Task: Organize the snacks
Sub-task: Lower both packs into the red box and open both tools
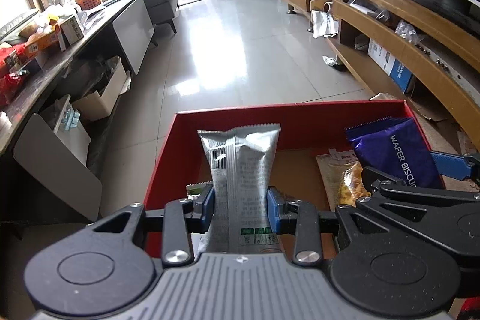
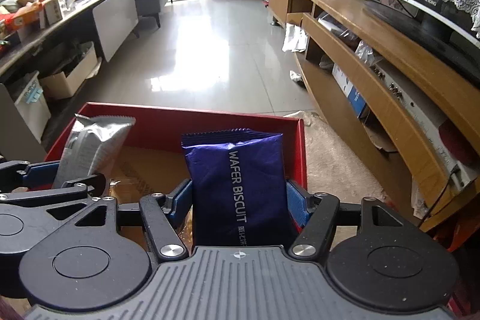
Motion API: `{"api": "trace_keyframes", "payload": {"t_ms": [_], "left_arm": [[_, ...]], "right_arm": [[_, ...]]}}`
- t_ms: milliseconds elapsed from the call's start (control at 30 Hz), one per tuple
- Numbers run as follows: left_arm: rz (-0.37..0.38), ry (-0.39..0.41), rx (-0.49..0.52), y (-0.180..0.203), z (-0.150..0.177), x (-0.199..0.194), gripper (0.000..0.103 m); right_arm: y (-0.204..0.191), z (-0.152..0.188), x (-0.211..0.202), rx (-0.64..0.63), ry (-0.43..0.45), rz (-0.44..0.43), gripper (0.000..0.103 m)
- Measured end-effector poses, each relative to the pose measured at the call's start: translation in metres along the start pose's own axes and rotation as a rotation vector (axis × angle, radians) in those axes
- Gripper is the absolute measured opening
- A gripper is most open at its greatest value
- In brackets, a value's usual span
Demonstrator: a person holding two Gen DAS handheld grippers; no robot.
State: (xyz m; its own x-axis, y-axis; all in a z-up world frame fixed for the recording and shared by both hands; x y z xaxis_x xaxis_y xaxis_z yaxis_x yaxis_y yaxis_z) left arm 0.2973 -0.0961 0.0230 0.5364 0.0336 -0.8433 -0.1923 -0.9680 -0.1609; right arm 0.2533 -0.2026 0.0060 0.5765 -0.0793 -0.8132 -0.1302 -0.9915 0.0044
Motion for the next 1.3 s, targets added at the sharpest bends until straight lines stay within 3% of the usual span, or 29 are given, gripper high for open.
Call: {"api": "trace_keyframes", "payload": {"t_ms": [600,1300], "left_arm": [[-0.075,0.019,0.033,0.005,0.002,0.018,0.04],[-0.051,0.023,-0.034,-0.015,-0.01,0.008,0.062]], "right_arm": [[-0.001,0.001,0.022,-0.011,-0.03,-0.013,0.073],[0.004,-0.001,0.013,0.016,0.004,-0.038,0.087]]}}
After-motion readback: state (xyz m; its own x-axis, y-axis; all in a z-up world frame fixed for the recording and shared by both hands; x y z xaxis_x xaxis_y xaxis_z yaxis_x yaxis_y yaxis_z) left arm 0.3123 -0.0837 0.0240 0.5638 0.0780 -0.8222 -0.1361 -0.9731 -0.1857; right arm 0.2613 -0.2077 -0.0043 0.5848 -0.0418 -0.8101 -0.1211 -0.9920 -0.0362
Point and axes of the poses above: each gripper's, at about its wrist camera, not at the fingertips, and x roughly the way its jaws point, y to its right, z to its underside, the point moved 2 cm from there along x, roughly the way its jaws point, and after that the axes turned 9 degrees about -y, right-handed, at the moved point
